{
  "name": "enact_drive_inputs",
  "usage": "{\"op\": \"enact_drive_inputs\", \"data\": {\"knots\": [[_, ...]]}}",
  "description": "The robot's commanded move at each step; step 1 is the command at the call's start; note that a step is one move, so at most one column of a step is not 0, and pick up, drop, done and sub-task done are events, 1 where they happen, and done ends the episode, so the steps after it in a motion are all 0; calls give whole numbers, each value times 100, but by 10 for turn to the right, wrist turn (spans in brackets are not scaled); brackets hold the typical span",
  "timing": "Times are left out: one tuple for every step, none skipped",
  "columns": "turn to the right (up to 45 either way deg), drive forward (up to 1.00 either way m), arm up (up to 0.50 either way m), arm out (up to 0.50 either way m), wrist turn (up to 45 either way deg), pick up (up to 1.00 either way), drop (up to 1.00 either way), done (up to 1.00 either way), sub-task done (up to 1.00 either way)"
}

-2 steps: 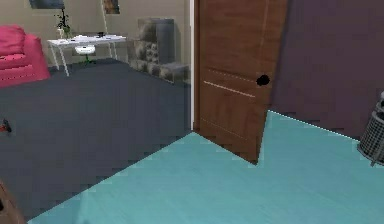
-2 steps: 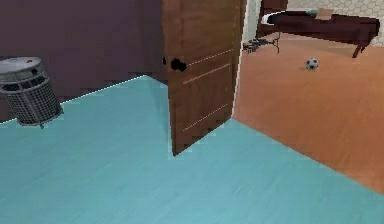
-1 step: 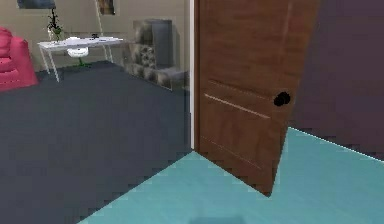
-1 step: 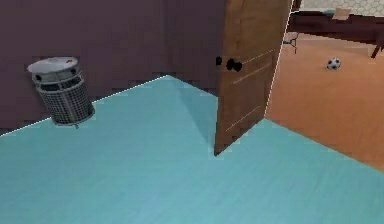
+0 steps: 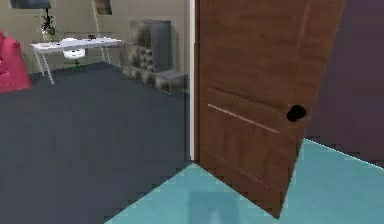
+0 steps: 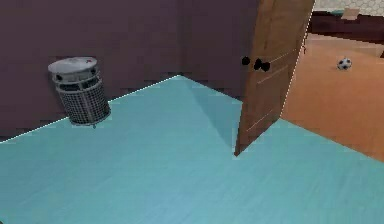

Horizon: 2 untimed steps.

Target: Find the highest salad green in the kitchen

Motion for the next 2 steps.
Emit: {"op": "enact_drive_inputs", "data": {"knots": [[-420, 0, 0, 0, 0, 0, 0, 0, 0], [0, 100, 0, 0, 0, 0, 0, 0, 0]]}}
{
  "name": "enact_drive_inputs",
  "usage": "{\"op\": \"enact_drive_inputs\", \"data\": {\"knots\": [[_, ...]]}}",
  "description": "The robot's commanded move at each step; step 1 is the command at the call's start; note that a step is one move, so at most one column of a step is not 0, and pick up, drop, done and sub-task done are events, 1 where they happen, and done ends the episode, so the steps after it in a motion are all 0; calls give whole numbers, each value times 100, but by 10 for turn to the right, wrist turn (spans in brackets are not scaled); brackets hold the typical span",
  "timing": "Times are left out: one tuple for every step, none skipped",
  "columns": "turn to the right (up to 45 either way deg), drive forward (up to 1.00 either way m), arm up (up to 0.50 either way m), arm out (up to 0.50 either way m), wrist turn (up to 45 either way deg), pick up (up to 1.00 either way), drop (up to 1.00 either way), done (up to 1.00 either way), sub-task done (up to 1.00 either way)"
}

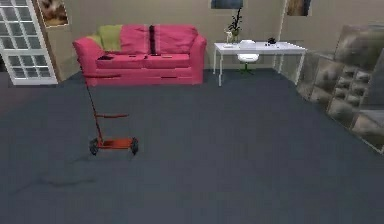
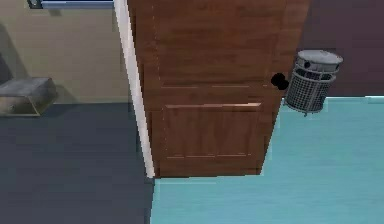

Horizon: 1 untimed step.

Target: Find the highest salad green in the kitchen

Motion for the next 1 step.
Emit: {"op": "enact_drive_inputs", "data": {"knots": [[-30, 0, 0, 0, 0, 0, 0, 0, 0]]}}
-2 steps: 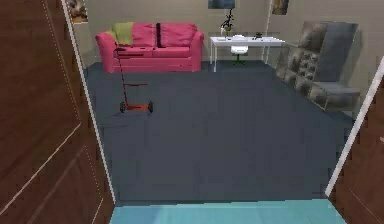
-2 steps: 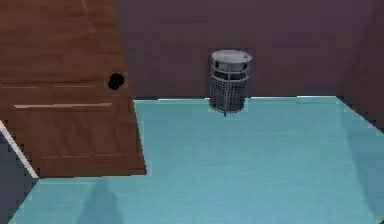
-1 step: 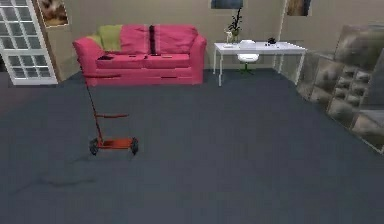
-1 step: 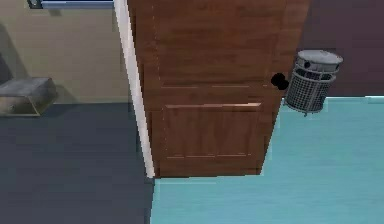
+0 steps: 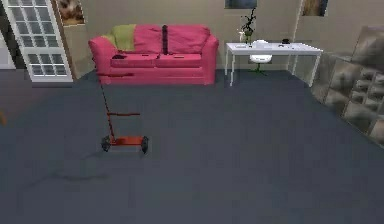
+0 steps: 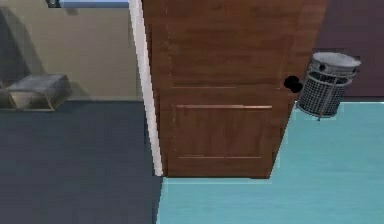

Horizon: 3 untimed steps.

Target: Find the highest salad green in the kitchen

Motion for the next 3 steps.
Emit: {"op": "enact_drive_inputs", "data": {"knots": [[0, 50, 0, 0, 0, 0, 0, 0, 0], [-420, 0, 0, 0, 0, 0, 0, 0, 0], [0, 45, 0, 0, 0, 0, 0, 0, 0]]}}
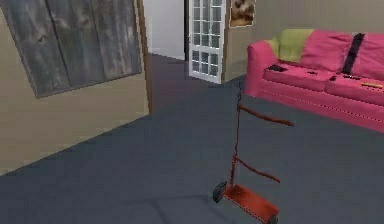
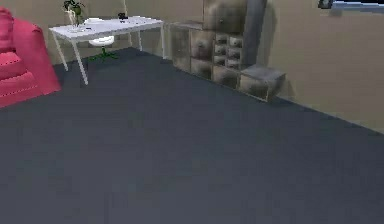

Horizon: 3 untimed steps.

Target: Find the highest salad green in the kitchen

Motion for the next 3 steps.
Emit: {"op": "enact_drive_inputs", "data": {"knots": [[-300, 0, 0, 0, 0, 0, 0, 0, 0], [0, 100, 0, 0, 0, 0, 0, 0, 0], [-210, 0, 0, 0, 0, 0, 0, 0, 0]]}}
